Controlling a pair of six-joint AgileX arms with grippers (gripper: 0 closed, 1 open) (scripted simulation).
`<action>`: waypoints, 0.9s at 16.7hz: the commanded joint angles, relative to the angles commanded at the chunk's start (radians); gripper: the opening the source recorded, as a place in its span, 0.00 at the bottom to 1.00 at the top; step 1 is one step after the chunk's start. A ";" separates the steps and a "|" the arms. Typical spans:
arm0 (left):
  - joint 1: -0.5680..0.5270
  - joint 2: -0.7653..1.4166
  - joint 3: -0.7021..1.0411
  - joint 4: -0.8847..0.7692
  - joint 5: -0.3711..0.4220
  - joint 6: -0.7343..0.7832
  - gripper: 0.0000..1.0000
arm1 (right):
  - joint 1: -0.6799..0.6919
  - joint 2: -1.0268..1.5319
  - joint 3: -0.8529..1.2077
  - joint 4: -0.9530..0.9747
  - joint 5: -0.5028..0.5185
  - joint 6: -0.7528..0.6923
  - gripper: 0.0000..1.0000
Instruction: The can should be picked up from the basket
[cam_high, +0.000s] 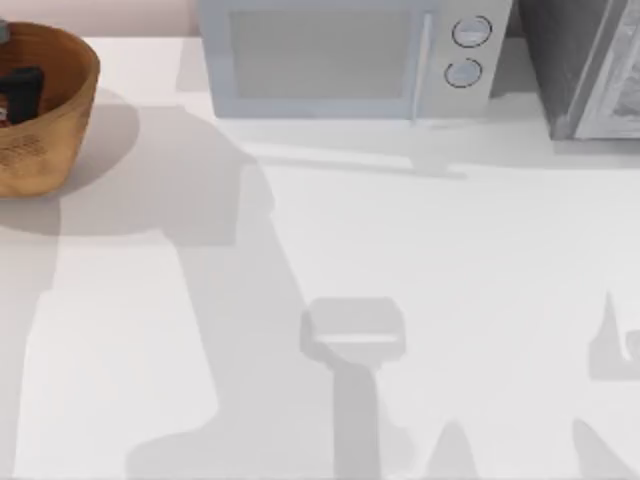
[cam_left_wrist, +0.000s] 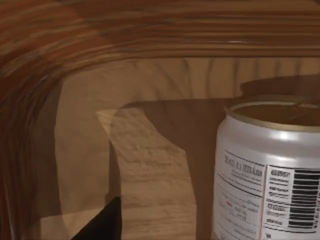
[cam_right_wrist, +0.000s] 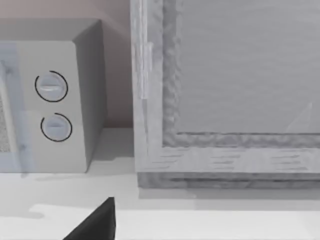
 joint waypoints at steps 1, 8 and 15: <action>0.000 0.000 0.000 0.000 0.000 0.000 0.77 | 0.000 0.000 0.000 0.000 0.000 0.000 1.00; 0.000 0.000 0.000 0.000 0.000 0.000 0.25 | 0.000 0.000 0.000 0.000 0.000 0.000 1.00; 0.000 0.000 0.000 0.000 0.000 0.000 0.00 | 0.000 0.000 0.000 0.000 0.000 0.000 1.00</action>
